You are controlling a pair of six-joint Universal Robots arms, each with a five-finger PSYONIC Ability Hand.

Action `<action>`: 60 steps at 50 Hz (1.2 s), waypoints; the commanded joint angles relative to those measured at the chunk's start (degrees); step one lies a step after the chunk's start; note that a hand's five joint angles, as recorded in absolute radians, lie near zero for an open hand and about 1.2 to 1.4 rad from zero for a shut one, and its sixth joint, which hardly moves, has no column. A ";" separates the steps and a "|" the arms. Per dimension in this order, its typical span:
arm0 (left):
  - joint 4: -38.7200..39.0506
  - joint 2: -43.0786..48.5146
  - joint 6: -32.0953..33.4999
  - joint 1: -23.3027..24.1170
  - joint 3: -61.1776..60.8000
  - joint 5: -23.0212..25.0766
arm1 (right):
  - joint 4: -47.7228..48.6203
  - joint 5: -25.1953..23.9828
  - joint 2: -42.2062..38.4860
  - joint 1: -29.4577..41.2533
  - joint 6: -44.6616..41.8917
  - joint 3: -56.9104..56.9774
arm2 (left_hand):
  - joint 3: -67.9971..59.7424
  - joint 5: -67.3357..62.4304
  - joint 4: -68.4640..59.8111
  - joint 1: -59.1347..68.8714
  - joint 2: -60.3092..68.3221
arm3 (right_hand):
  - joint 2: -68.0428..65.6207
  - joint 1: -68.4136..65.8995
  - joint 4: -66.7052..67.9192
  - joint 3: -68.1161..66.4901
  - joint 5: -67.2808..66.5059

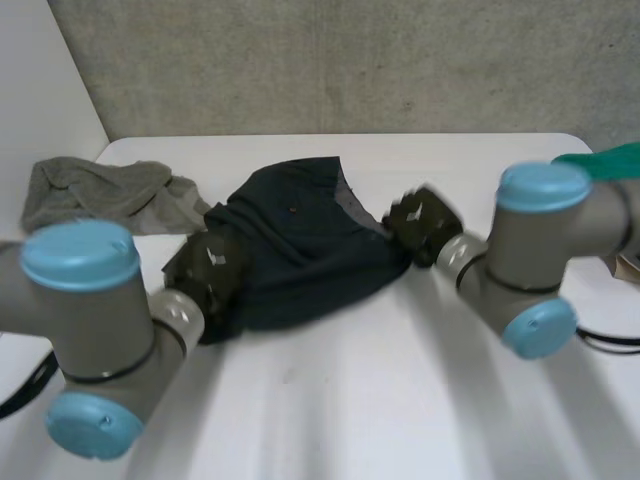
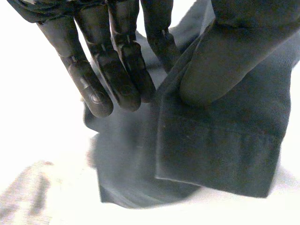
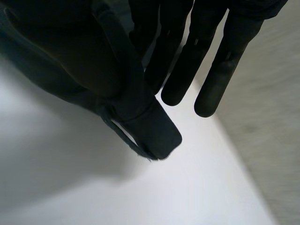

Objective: Fold the laundry.

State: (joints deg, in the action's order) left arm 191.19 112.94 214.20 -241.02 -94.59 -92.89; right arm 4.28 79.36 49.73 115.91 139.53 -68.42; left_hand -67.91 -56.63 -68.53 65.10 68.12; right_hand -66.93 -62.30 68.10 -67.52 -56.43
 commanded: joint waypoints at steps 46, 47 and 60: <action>-13.91 13.04 -19.52 -8.59 45.22 -3.96 | 2.68 17.69 -0.20 0.20 20.70 20.45 | 57.91 56.63 58.53 -55.10 -58.12 | 56.93 52.30 -58.10 57.52 56.43; -14.27 11.18 -19.44 -8.41 43.37 -4.31 | 1.80 16.72 1.49 -0.07 20.43 19.21 | 57.91 56.63 58.53 -55.10 -58.12 | 56.93 52.30 -58.10 57.52 56.43; -23.67 -17.04 -12.32 -4.19 -0.66 6.74 | -30.01 -3.32 22.94 -4.11 -5.57 -9.26 | 30.30 29.02 30.92 -27.49 -30.51 | 39.28 34.65 -40.46 39.88 38.78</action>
State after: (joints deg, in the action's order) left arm 171.91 105.19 197.54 -247.13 -77.13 -94.48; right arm -11.54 82.25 65.89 113.68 145.58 -65.91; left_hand -23.25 -13.05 -22.93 24.55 23.30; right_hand -18.58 -18.56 18.44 -18.57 -8.86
